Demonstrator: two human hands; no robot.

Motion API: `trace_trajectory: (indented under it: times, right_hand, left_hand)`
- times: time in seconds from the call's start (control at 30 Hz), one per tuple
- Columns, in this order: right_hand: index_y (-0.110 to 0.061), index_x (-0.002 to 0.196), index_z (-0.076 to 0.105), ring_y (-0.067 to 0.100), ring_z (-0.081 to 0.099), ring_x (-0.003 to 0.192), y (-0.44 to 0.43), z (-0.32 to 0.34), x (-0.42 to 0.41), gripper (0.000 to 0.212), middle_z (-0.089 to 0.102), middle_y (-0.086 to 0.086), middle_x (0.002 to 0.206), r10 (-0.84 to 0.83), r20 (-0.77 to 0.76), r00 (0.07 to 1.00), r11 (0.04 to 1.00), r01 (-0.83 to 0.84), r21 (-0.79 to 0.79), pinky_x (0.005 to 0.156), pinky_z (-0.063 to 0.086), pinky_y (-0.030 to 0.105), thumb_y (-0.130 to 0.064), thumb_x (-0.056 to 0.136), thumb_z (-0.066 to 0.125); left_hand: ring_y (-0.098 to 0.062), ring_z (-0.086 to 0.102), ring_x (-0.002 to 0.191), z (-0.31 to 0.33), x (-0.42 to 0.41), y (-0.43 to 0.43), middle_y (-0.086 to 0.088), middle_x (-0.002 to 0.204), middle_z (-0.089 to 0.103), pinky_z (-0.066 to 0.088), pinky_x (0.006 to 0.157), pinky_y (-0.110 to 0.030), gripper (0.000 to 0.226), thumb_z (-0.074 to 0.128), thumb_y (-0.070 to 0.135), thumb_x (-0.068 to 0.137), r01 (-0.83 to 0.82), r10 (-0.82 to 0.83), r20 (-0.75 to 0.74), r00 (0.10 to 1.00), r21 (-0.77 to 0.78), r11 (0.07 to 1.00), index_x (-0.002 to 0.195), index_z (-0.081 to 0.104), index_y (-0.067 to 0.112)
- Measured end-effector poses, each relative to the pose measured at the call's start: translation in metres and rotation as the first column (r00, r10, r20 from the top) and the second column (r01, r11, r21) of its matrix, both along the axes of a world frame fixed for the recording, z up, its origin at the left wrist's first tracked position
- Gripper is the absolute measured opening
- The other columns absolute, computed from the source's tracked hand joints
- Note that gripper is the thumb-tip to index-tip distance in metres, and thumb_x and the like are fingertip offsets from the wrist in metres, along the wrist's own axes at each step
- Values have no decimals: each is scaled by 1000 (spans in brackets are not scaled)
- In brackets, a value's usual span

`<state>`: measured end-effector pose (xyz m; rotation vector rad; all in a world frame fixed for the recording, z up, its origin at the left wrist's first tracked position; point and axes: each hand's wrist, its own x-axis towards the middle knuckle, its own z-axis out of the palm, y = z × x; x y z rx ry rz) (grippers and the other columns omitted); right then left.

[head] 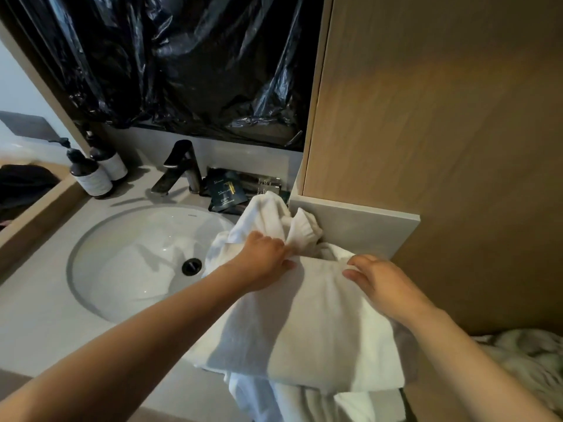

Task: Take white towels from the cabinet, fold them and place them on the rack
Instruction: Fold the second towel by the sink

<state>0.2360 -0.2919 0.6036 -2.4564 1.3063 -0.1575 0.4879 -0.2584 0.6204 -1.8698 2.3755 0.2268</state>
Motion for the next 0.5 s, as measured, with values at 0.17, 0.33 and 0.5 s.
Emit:
trace_trajectory:
  times: [0.17,0.33,0.5]
  right_hand:
    - [-26,90,58,22,61,90,-4,28,-7,20,63,-1,93,25,35,999,994,-29,108,76,44,35,-44,96,53]
    - [-19,86,67,20,61,82,-10,89,-1,20,64,-1,85,-17,171,985,999,25,-40,73,46,38,-38,90,65]
    - [-21,95,71,15,55,77,-5,146,7,30,59,-6,82,-17,311,950,928,131,-348,65,43,35,-48,87,60]
  left_hand:
    - [-23,57,85,22,23,-3,-13,96,67,46,79,-39,28,60,33,93,-95,135,-378,916,123,988,98,68,6]
    - [-8,53,76,80,36,-4,0,85,62,40,71,-28,17,69,24,88,-40,11,-511,859,-46,998,93,71,8]
    - [-17,56,83,152,48,5,0,90,57,43,75,-32,15,68,31,87,-47,-136,-472,871,-356,933,95,72,19]
